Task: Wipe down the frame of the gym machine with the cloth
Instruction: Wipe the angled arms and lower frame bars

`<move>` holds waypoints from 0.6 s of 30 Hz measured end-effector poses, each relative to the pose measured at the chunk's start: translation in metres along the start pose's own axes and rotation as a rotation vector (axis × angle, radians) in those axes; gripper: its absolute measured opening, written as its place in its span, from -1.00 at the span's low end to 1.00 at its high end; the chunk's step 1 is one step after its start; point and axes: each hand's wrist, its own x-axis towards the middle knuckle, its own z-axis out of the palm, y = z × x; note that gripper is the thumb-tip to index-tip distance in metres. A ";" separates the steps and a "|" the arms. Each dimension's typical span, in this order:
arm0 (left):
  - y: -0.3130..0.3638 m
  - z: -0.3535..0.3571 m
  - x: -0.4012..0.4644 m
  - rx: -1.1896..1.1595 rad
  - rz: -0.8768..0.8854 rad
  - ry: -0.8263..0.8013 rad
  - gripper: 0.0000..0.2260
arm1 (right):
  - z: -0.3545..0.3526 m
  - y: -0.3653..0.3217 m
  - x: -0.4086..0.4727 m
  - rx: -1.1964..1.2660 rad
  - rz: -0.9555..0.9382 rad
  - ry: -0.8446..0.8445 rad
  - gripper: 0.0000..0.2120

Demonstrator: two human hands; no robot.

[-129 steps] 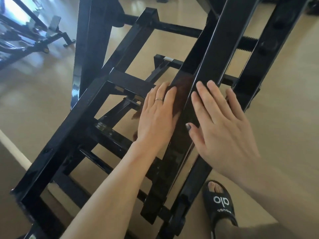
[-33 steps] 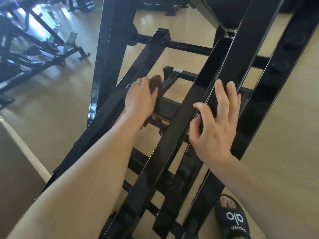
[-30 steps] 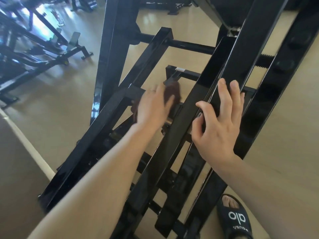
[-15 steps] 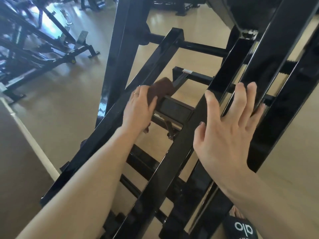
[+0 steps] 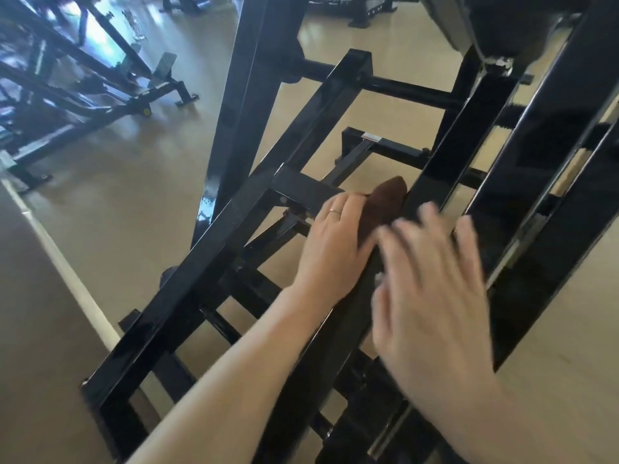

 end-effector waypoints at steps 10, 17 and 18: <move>-0.097 -0.051 0.066 0.486 -0.169 0.186 -0.64 | 0.062 -0.022 0.004 -0.011 -0.202 -0.401 -0.40; -0.056 -0.027 0.035 0.318 -0.083 0.094 -0.70 | 0.056 -0.023 0.004 -0.024 -0.193 -0.445 -0.53; -0.048 -0.024 0.027 0.300 -0.026 0.042 -0.70 | 0.055 -0.023 0.003 -0.023 -0.190 -0.445 -0.57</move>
